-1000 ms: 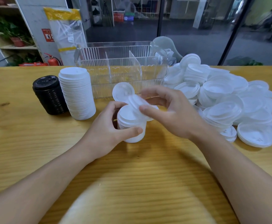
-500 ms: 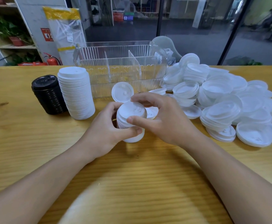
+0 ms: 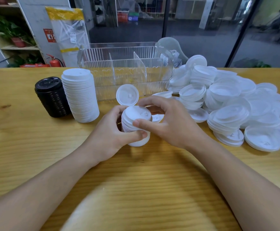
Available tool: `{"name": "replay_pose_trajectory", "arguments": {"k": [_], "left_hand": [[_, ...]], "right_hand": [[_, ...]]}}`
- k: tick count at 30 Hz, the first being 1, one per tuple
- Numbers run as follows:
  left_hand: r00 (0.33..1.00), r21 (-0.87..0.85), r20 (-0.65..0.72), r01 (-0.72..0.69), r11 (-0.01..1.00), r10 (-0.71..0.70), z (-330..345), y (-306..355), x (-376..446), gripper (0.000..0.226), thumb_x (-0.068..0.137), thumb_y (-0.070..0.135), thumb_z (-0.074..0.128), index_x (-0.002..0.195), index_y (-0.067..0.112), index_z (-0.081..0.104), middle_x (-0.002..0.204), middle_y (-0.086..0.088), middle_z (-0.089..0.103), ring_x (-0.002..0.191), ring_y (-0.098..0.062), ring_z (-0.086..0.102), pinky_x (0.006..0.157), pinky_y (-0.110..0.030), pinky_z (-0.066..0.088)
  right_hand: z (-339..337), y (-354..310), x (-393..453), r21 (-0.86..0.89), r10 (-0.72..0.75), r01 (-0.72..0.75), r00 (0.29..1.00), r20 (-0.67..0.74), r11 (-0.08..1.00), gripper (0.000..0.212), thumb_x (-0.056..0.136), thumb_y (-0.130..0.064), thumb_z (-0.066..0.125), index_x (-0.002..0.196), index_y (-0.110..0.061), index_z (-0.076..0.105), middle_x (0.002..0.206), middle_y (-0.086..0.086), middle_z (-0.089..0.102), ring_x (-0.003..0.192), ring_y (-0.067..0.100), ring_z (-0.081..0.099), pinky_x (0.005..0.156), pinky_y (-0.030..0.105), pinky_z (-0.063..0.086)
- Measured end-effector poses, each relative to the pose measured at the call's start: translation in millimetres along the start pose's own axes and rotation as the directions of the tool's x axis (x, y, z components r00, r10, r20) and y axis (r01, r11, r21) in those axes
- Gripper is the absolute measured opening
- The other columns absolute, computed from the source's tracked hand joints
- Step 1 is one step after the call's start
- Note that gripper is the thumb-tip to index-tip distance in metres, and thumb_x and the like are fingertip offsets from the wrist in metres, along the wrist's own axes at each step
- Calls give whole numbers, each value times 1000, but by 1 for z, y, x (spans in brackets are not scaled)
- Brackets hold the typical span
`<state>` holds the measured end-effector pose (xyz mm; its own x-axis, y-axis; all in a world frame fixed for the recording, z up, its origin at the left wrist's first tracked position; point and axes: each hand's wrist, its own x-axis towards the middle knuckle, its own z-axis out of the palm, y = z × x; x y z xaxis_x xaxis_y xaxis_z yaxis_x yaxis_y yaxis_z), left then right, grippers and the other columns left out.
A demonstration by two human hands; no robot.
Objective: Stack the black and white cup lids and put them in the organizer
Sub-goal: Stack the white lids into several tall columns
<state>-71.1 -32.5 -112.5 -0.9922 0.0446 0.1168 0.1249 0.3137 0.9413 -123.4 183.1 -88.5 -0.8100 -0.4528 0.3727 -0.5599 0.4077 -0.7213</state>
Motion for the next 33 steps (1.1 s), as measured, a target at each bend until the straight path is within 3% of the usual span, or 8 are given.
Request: {"name": "replay_pose_trajectory", "arguments": {"k": [6,12,19,22,24,28,30,33], "left_hand": [[1000,4,-5,9,1000,-9,1,1,-1,72,72,29,98,136,33,63,125,6,79,116,-16,77,104,-53,61],[1000,13,13,22,1000,-22,1,1,0,70,80,11,99,138,28,63,124,4,80,115,-17,78,105,-53,61],[999,19,28,-37,999,37,0,-1,2,92,73,34,98,149,40,47,133,8,76,122,-18,75,108,-55,58],[997,25,21,-80,996,79,-3,-3,2,82,75,39,94,146,45,53,137,8,73,125,-19,72,109,-57,57],[995,32,2,-96,995,96,-3,-3,1,89,74,45,93,151,47,49,142,15,67,131,-13,68,113,-52,55],[992,58,-1,-124,991,124,1,-1,-2,88,77,65,88,152,53,45,141,17,65,128,-9,67,108,-38,54],[992,100,1,-126,987,127,3,0,-2,70,86,70,82,146,55,48,125,15,71,110,-9,71,95,-27,55],[995,108,0,-101,989,101,5,1,-3,62,89,66,70,145,52,47,121,18,68,105,1,68,82,-8,47]], "right_hand": [[1,-2,-1,-58,-18,17,1000,-19,998,52,85,-53,88,129,-29,73,118,-18,75,116,2,69,103,31,56],[0,-2,0,-25,-11,12,1000,13,1000,50,87,-51,87,130,-28,73,120,-17,75,120,3,69,106,32,55],[2,-2,-1,-62,16,-16,1000,-3,998,64,82,-61,86,136,-30,70,123,-19,72,116,0,68,101,30,56],[-11,3,3,-18,50,-50,999,8,999,38,98,-52,74,129,-30,74,120,-19,74,113,0,68,95,29,56],[-22,16,5,-120,67,-66,998,5,991,25,101,-40,74,123,-30,77,118,-18,74,112,4,67,95,33,55],[-20,37,6,-437,115,-55,987,113,898,27,91,-33,84,116,-30,76,129,-16,67,121,11,57,105,40,51],[-16,39,6,-454,127,-59,985,120,889,15,92,-34,84,105,-30,76,129,-16,66,119,10,55,104,40,51],[-15,37,6,-414,105,-71,993,60,907,8,97,-34,80,94,-30,74,121,-17,69,116,10,58,103,41,51]]}}
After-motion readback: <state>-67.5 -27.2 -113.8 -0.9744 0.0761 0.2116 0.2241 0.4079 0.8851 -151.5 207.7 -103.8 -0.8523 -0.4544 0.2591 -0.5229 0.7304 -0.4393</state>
